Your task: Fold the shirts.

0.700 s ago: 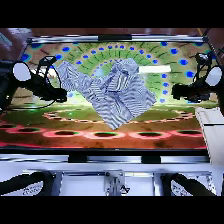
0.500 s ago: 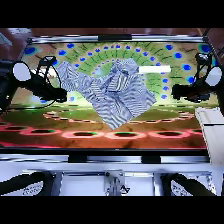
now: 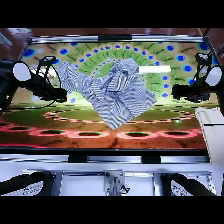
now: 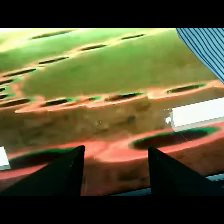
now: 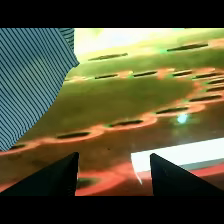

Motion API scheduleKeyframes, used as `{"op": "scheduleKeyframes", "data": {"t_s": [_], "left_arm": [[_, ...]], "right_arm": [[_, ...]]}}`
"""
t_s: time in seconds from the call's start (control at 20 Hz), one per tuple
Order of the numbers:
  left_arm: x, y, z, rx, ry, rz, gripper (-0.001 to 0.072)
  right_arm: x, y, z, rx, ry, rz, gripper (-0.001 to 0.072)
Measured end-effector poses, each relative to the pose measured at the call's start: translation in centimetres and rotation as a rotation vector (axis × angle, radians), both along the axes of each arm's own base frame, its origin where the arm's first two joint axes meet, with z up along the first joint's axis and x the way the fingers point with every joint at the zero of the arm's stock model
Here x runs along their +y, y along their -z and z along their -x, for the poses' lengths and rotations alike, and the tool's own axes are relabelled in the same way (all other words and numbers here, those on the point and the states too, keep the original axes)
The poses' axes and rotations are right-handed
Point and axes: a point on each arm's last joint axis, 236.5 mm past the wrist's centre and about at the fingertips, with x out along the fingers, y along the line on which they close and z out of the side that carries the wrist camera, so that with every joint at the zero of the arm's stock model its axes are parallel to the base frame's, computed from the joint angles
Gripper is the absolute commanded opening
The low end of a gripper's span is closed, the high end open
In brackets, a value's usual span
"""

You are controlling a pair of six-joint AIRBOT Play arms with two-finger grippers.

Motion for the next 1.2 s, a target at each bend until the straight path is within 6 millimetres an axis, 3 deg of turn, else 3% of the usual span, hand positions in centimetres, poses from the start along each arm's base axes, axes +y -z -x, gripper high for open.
{"op": "scheduleKeyframes", "data": {"t_s": [0.2, 0.35, 0.6, 0.75, 0.9, 1.0, 1.05, 1.1, 1.2], "left_arm": [[0.0, 0.0, 0.0, 0.0, 0.0, 0.0, 0.0484], [-0.1, 0.0, -0.2, -0.01, -0.001, 0.002, 0.0484], [-1.9, -1.6, -5.7, -0.223, -0.047, 0.099, 0.0484], [-3.0, -3.7, -9.2, -0.381, -0.084, 0.178, 0.0484], [-3.5, -5.3, -11.3, -0.485, -0.107, 0.225, 0.0488], [-3.7, -5.1, -11.8, -0.495, -0.11, 0.234, 0.0629], [-3.9, -4.5, -11.9, -0.479, -0.114, 0.237, 0.0636], [-4.1, -3.7, -12.0, -0.455, -0.117, 0.245, 0.0689], [-5.3, -1.1, -11.8, -0.377, -0.119, 0.277, 0.0687]], "right_arm": [[0.3, -0.8, -1.7, -0.078, -0.004, -0.011, 0.0568], [1.7, -1.7, -3.3, -0.158, -0.009, -0.075, 0.0568], [4.7, -3.2, -5.3, -0.258, -0.005, -0.227, 0.0568], [7.4, -5.6, -7.3, -0.366, 0.02, -0.39, 0.0568], [9.6, -8.8, -9.1, -0.478, 0.052, -0.563, 0.0568], [10.5, -10.3, -9.6, -0.519, 0.064, -0.644, 0.0568], [10.8, -10.7, -9.7, -0.531, 0.062, -0.664, 0.0569], [11.0, -10.9, -9.8, -0.534, 0.057, -0.676, 0.0569], [11.2, -10.5, -9.7, -0.521, 0.045, -0.677, 0.0569]]}}
